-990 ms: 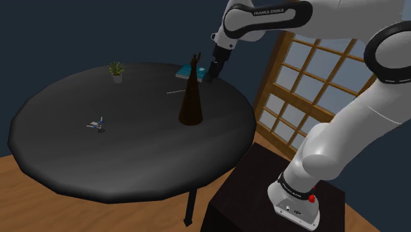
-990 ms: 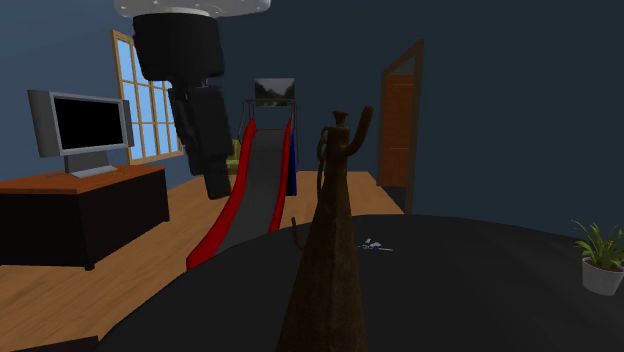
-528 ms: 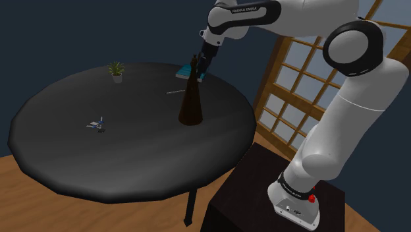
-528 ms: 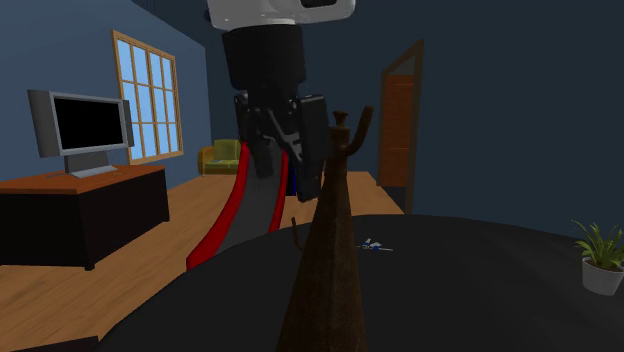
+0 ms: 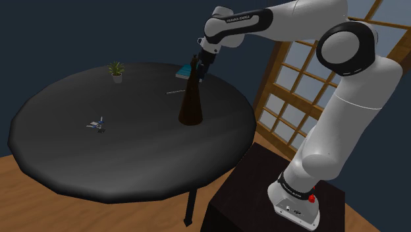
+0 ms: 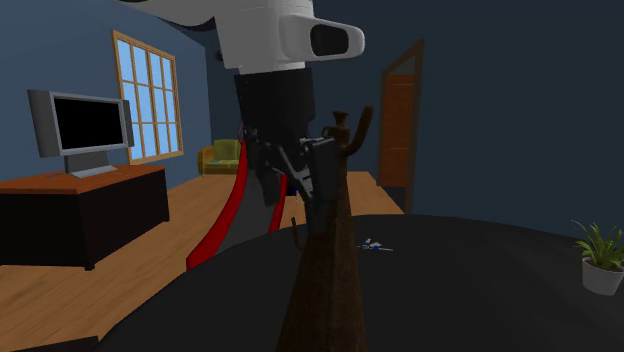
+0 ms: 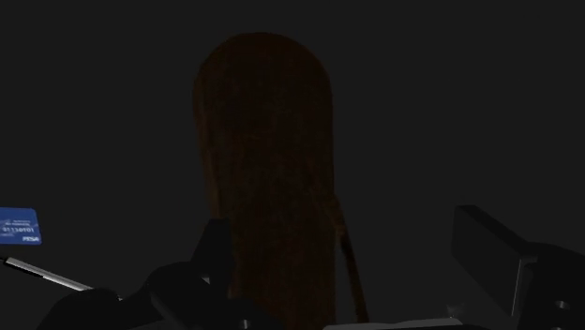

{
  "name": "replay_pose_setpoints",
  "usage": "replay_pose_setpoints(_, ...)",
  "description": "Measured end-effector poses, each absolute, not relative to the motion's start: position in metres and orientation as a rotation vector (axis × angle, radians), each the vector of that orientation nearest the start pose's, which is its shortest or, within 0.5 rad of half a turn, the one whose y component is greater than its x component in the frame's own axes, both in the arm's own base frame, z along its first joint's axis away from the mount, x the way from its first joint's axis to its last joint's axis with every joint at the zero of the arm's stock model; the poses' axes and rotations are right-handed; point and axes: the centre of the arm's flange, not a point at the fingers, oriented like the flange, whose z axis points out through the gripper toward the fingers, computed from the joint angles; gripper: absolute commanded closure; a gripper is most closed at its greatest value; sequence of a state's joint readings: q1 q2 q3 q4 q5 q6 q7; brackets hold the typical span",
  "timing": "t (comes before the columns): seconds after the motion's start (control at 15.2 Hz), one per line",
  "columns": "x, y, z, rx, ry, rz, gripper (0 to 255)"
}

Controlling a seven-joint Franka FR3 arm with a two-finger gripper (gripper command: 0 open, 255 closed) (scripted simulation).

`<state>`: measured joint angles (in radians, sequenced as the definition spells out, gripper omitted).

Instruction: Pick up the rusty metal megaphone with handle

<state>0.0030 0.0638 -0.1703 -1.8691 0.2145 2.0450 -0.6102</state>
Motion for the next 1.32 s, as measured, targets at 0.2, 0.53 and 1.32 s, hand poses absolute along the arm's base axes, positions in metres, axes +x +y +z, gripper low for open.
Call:
replay_pose_setpoints(0.2, 0.584, -0.085, 0.487, -2.954, -0.532, -0.264, 255)
replay_pose_setpoints(0.53, 0.584, -0.085, 0.487, -2.955, -0.531, -0.265, 255)
replay_pose_setpoints(1.32, 0.585, -0.085, 0.527, -2.954, -0.532, -0.259, 255)
